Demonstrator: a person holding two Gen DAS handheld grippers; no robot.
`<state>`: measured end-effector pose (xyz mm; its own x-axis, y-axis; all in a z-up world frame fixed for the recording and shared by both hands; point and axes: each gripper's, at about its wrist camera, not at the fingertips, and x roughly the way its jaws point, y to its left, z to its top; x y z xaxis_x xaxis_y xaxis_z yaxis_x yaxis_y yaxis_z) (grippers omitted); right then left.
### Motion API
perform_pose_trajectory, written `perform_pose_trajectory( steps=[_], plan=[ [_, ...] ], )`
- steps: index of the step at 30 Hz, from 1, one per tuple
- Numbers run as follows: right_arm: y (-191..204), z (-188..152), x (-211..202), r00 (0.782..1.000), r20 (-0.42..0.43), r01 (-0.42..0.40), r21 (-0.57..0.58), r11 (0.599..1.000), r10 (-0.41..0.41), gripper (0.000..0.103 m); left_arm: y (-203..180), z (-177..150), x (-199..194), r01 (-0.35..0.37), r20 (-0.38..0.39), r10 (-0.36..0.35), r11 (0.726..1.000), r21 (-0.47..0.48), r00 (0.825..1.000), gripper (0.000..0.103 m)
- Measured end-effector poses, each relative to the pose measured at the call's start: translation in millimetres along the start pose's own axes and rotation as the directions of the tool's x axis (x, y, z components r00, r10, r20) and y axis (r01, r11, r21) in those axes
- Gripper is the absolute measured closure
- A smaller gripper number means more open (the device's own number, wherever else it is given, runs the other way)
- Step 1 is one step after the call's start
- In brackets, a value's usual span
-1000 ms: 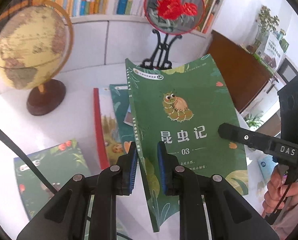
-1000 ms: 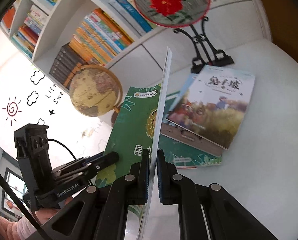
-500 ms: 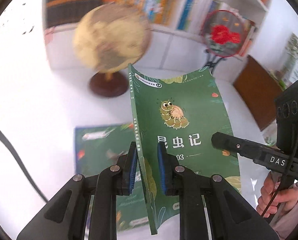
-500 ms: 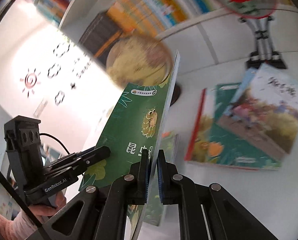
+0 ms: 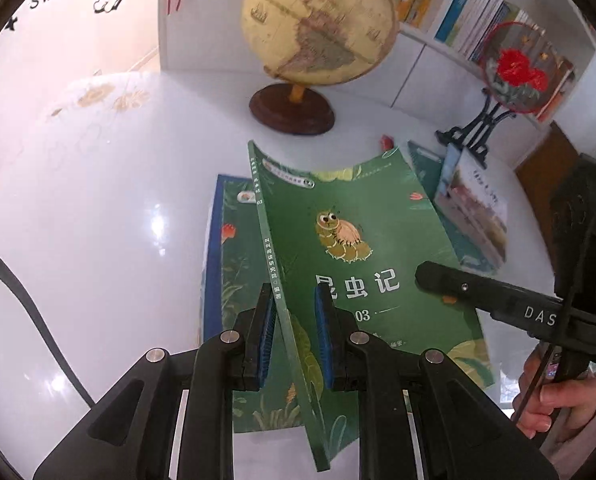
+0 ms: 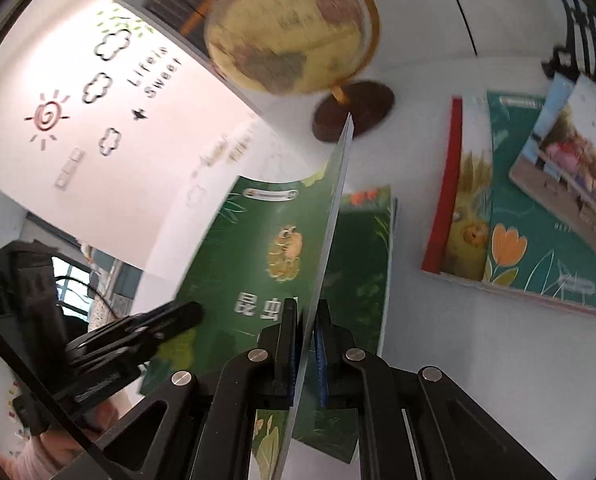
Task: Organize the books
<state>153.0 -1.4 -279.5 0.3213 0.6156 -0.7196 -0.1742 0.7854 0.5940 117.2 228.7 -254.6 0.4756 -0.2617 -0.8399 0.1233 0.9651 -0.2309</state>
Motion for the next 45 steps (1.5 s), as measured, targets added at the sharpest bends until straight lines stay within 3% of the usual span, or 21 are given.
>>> perform_pose_trajectory(
  steps=[9, 15, 19, 21, 23, 25, 27, 29, 30, 31, 32, 35, 41, 45],
  plan=[
    [-5.0, 0.7, 24.0, 0.999, -0.053, 0.005, 0.047, 0.999, -0.003, 0.093, 20.3, -0.4, 12.8, -0.034, -0.042, 0.034, 0.999, -0.018, 0.999, 0.088],
    [-6.2, -7.5, 40.6, 0.988, -0.111, 0.108, 0.027, 0.994, -0.104, 0.086, 33.0, -7.8, 19.9, -0.027, -0.055, 0.024, 0.998, -0.048, 0.998, 0.088],
    [-18.1, -9.6, 41.4, 0.992, -0.113, 0.074, 0.097, 0.993, -0.062, 0.085, 36.7, -10.0, 23.6, -0.058, -0.068, 0.054, 0.997, -0.05, 0.996, 0.083],
    [-22.1, -9.2, 40.6, 0.992, -0.119, 0.065, 0.124, 0.99, -0.05, 0.083, 37.9, -7.7, 28.4, -0.077, -0.091, 0.072, 0.996, -0.054, 0.993, 0.07],
    [-25.2, -9.1, 34.8, 0.991, -0.123, 0.063, 0.145, 0.987, -0.045, 0.076, 41.1, -5.2, 33.4, -0.09, -0.123, 0.081, 0.994, -0.067, 0.989, 0.067],
    [-24.0, -8.7, 27.1, 0.989, -0.127, 0.09, 0.157, 0.983, -0.07, 0.059, 42.3, -3.4, 38.6, -0.108, -0.165, 0.094, 0.991, -0.08, 0.982, 0.067],
    [-22.6, -8.3, 22.0, 0.959, -0.148, 0.262, 0.146, 0.954, -0.241, 0.048, 41.4, -1.2, 38.1, -0.117, -0.165, 0.101, 0.989, -0.091, 0.981, 0.067],
    [-27.7, -10.5, 13.8, 0.891, -0.187, 0.439, 0.127, 0.889, -0.413, 0.047, 34.4, 2.0, 35.3, -0.133, -0.153, 0.121, 0.989, -0.07, 0.981, 0.065],
    [-32.5, -14.1, 5.2, 0.888, -0.189, 0.448, 0.141, 0.883, -0.42, 0.047, 28.6, 3.8, 34.0, -0.133, -0.148, 0.124, 0.99, -0.05, 0.981, 0.065],
    [-36.5, -18.3, -4.0, 0.899, -0.179, 0.428, 0.171, 0.887, -0.4, 0.047, 22.3, 5.7, 33.2, -0.126, -0.143, 0.12, 0.992, -0.028, 0.982, 0.061],
    [-41.0, -23.6, -14.7, 0.91, -0.166, 0.41, 0.215, 0.886, -0.381, 0.047, 14.2, 7.7, 32.4, -0.116, -0.139, 0.115, 0.993, -0.003, 0.984, 0.051],
    [-48.8, -36.0, -38.9, 0.919, -0.135, 0.394, 0.299, 0.869, -0.371, 0.047, -12.1, 15.6, 27.5, -0.105, -0.103, 0.112, 0.992, 0.069, 0.988, 0.039],
    [-50.0, -48.8, -80.0, 0.926, -0.057, 0.364, 0.393, 0.844, -0.373, 0.047, -56.6, 35.2, 24.5, -0.032, -0.091, 0.046, 0.989, 0.146, 0.995, 0.038],
    [-34.9, -39.5, -108.9, 0.915, 0.026, 0.363, 0.383, 0.85, -0.403, 0.047, -89.6, 52.8, 17.2, 0.006, -0.083, 0.009, 0.984, 0.177, 0.996, 0.038]
  ],
)
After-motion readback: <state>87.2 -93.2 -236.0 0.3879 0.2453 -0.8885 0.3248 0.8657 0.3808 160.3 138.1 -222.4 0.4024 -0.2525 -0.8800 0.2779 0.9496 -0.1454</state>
